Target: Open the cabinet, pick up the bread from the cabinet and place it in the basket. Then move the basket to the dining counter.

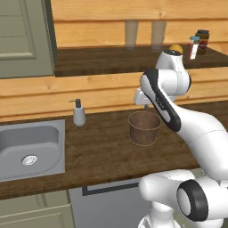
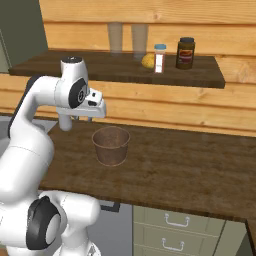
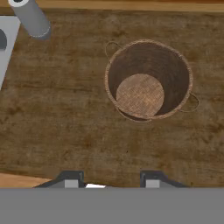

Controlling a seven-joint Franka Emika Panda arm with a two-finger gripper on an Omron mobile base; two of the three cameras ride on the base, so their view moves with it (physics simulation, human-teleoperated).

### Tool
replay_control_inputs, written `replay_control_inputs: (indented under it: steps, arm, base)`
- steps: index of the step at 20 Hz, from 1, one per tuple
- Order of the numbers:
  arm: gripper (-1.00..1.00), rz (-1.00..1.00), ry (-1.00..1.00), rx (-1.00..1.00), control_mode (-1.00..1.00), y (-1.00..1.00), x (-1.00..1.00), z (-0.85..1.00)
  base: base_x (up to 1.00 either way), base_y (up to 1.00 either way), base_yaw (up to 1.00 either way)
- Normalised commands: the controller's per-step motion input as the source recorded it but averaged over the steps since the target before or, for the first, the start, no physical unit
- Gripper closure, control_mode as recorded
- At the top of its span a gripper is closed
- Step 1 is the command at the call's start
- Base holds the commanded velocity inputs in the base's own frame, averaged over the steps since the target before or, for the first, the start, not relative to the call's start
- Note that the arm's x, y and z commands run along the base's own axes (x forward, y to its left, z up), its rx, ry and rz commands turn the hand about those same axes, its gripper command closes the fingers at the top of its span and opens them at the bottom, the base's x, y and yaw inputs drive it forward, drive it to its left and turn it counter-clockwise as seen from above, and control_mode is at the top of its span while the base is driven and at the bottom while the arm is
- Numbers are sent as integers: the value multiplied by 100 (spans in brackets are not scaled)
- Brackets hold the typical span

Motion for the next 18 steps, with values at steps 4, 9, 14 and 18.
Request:
replay_control_inputs:
  steps: [4, 9, 14, 18]
  arm:
    - [-100, 0, 0, -6, -100, -24, 0, 16]
    - [-100, 0, -11, -25, -100, -30, -9, 62]
    - [-100, 0, -3, -23, -100, -24, -3, 74]
    - [-100, 0, 0, -13, -100, -29, 8, 80]
  base:
    - [0, 0, 0]
    - [0, 0, 0]
    - [0, 0, 0]
    - [0, 0, 0]
